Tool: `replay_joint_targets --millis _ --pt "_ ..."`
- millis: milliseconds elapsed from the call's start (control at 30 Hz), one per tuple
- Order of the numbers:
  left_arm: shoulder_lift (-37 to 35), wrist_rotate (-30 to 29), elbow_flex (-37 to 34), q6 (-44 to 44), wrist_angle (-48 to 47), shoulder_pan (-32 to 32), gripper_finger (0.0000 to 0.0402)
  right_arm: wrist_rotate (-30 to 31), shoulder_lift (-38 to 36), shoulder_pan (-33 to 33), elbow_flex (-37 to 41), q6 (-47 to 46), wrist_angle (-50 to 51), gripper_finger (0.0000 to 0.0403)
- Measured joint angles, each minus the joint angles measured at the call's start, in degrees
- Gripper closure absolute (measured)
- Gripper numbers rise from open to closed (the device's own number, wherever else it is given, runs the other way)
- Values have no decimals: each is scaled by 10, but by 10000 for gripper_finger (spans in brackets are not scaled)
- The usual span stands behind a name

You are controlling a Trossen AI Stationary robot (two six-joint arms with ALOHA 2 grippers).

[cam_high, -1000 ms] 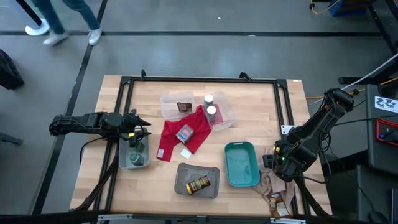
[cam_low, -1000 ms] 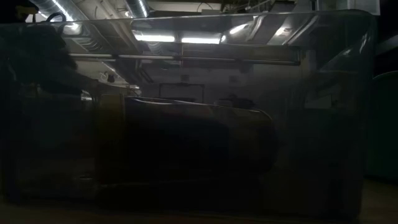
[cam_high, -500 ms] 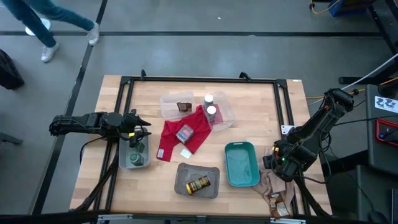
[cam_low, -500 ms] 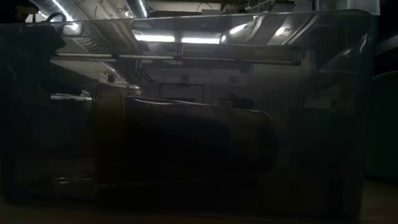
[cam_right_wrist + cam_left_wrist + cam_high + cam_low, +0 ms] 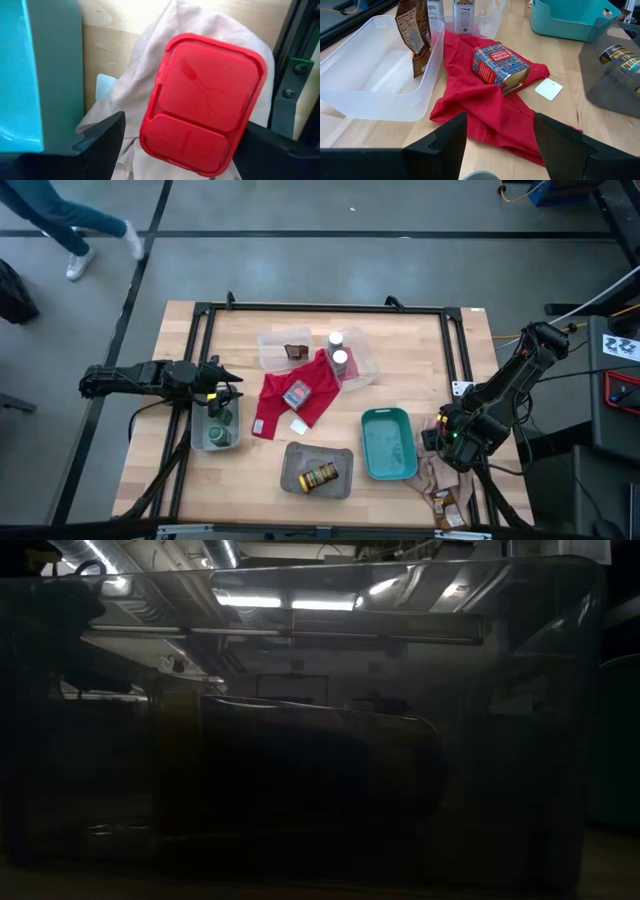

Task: Sort spices by type
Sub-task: Put the right red seasoning can into the green bin

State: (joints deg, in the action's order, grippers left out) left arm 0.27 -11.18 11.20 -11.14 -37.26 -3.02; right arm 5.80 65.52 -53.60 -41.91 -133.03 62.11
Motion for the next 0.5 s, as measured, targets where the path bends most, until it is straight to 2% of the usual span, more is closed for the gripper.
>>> replay_joint_targets --millis 500 --pt "0 0 0 0 0 0 192 3 0 0 0 0 5 81"
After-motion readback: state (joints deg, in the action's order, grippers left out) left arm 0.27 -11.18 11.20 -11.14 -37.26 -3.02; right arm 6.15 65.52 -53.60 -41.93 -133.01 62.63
